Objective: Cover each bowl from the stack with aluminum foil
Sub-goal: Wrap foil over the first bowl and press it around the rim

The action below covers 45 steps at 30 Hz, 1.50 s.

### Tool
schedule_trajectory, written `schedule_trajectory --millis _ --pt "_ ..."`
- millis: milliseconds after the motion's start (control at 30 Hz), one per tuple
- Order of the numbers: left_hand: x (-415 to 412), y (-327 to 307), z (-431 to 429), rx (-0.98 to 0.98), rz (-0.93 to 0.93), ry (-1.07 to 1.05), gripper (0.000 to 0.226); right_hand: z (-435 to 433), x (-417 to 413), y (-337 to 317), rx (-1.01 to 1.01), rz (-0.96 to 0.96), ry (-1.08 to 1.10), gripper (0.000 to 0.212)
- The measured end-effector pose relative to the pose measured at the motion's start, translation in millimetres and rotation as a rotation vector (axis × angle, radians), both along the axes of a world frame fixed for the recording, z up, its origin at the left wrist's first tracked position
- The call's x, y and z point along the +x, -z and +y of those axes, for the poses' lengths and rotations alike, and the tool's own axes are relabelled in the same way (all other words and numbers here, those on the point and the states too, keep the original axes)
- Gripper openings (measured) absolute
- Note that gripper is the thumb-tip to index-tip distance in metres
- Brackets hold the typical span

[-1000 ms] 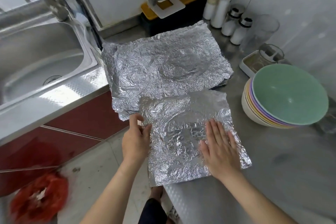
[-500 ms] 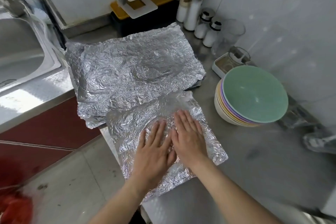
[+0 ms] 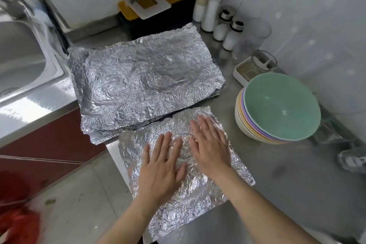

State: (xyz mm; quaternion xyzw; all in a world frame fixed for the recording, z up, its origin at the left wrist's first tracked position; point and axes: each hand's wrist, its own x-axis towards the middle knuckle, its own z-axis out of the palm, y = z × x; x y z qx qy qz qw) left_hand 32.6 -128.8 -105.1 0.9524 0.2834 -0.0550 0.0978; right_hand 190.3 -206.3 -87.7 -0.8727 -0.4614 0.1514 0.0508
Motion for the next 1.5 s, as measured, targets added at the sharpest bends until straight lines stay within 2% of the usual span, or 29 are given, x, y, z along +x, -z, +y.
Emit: schedule_trajectory --millis 233,333,567,800,933,1033,1233,1400,1500 --pt "-4.0 -0.2 -0.8 -0.022 -0.004 0.032 0.064 -1.6 4.8 -1.5 0.015 -0.02 0.13 0.067" --pt "-9.4 0.4 -6.5 -0.04 -0.004 0.058 0.064 -3.5 9.1 -6.8 0.008 -0.023 0.195 0.065" --pt "-15.1 -1.9 -12.5 -0.05 -0.015 0.058 0.063 -15.2 20.7 -6.1 -0.009 -0.109 0.193 0.052" --pt "-16.2 -7.5 -10.4 -0.033 0.0 0.046 0.061 -12.2 20.4 -21.3 -0.002 -0.015 0.235 0.053" --pt "-15.7 -19.9 -15.2 -0.011 -0.016 0.056 0.061 -19.7 -14.0 -34.7 0.18 -0.083 0.009 0.052" --pt "-20.4 -12.7 -20.8 -0.008 -0.013 0.064 0.063 -37.9 -45.3 -12.4 0.082 -0.063 -0.142 0.053" --pt "-28.2 -4.4 -20.4 -0.071 0.012 0.031 0.062 -47.1 -46.2 -2.2 -0.086 0.009 -0.126 0.059" --pt "-24.9 -20.5 -26.1 -0.039 -0.046 -0.03 0.061 -47.0 -49.8 -18.2 -0.051 0.048 -0.043 0.061" --pt "-37.1 -14.9 -34.2 -0.08 -0.017 -0.009 0.063 -53.2 -57.3 -15.9 -0.107 0.084 -0.044 0.064"
